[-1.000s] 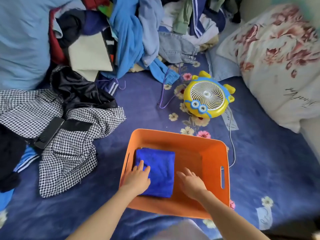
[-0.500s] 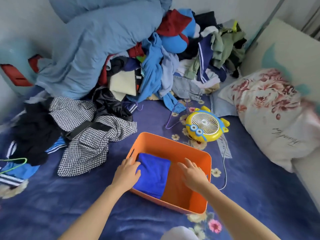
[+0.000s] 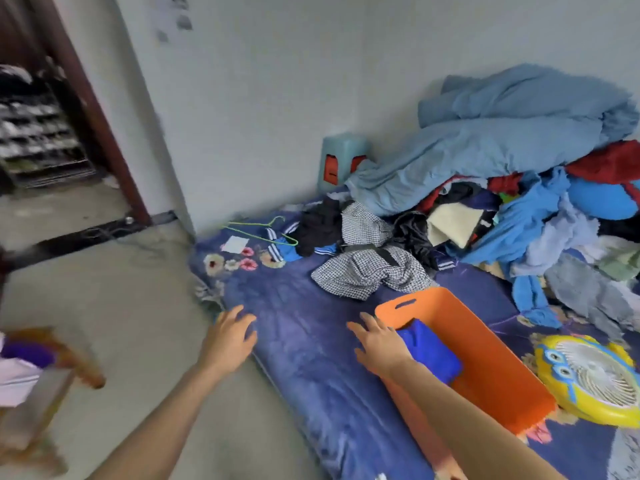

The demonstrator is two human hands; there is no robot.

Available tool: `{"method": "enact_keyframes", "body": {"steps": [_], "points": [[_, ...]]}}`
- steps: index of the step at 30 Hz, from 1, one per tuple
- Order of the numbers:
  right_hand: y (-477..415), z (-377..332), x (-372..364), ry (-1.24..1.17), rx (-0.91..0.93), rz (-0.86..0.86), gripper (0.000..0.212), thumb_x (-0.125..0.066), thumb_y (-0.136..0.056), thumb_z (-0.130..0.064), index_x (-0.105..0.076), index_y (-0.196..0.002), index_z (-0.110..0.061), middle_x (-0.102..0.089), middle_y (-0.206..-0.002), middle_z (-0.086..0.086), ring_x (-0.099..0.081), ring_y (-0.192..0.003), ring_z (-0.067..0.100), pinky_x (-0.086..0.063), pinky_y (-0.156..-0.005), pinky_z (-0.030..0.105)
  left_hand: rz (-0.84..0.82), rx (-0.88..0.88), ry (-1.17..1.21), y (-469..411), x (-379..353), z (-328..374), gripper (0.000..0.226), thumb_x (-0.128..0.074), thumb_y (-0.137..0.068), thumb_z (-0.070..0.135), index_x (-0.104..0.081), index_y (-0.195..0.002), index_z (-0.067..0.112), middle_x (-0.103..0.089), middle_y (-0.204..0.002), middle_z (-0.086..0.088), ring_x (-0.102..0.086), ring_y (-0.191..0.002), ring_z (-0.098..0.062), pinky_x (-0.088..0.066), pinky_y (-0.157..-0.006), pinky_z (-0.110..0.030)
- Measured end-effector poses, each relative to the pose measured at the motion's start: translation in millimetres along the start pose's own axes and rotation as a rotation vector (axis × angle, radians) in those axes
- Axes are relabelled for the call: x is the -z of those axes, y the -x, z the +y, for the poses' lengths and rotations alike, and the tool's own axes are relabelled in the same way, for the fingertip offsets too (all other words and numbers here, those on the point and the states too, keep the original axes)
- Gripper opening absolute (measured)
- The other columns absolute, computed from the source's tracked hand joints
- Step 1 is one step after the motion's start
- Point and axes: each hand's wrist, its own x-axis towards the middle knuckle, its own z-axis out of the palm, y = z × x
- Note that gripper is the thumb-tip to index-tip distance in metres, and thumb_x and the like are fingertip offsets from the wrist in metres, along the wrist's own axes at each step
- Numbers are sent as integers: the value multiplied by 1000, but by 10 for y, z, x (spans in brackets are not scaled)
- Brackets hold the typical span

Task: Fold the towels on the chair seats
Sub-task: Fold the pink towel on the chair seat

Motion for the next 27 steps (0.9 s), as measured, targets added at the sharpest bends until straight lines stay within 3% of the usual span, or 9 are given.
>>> {"method": "enact_keyframes", "body": {"steps": [4,8,11,12,15,16,18,21,27], "points": [[-165,-1133,125,59,256,-15,58,-45,-92,-25,-23,-146,-25,-10,-155,7,-19,-140,25,-28,-107,38,123,254,-119,758,665,-883,28,-60,-83,15,-66,-109,4,-56,-127,-21,-52,-116,-38,-44,-95,-43],[-277,-2161,132,131,443,-26,57,-43,-93,-22,-23,-146,-26,-10,-155,6,-20,-140,24,-25,-110,38,145,366,-149,1455,1159,-1609,29,-54,-63,25,-72,-76,6,-70,-85,-14,-69,-82,-31,-55,-67,-32],[-381,-3040,116,142,564,-20,58,-43,-93,-26,-20,-146,-27,-10,-155,3,-20,-140,22,-24,-111,36,182,497,-196,2052,1587,-2166,52,-40,-74,37,-66,-109,10,-60,-118,-9,-53,-114,-30,-44,-93,-34],[-419,-3342,115,147,603,-9,58,-43,-93,-27,-19,-147,-28,-9,-156,2,-19,-141,21,-23,-111,35,262,518,-186,2260,1755,-2326,48,-42,-77,36,-67,-109,10,-61,-118,-8,-52,-114,-28,-45,-91,-34],[-498,-4194,75,150,729,13,55,-42,-95,-29,-20,-146,-28,-10,-155,2,-19,-141,21,-25,-112,35,358,627,-112,2886,2130,-2818,16,-58,-71,18,-72,-69,10,-69,-78,-6,-64,-78,-21,-54,-55,-25],[-499,-4397,46,149,753,6,55,-41,-95,-30,-21,-146,-27,-10,-155,2,-20,-140,22,-27,-111,36,346,688,-80,3058,2154,-2993,13,-61,-71,19,-71,-70,11,-69,-79,-6,-66,-76,-24,-54,-56,-28],[-523,-4757,-28,161,791,-16,54,-40,-95,-30,-21,-145,-26,-10,-155,2,-21,-140,21,-28,-110,35,352,816,-112,3324,2122,-3300,33,-47,-80,33,-71,-90,11,-66,-102,-9,-63,-94,-33,-53,-73,-37],[-656,-5104,-95,192,830,-25,53,-39,-96,-30,-22,-146,-26,-11,-156,2,-20,-140,20,-28,-109,35,352,908,-104,3498,2089,-3534,35,-45,-93,28,-58,-123,14,-47,-138,-5,-42,-126,-28,-40,-98,-35],[-1223,-5602,-177,193,911,-56,51,-40,-96,-30,-24,-144,-27,-12,-155,-2,-21,-140,17,-29,-107,32,276,1004,-48,3323,1949,-4030,38,-40,-97,31,-46,-133,22,-38,-143,2,-34,-131,-18,-33,-103,-27]]}}
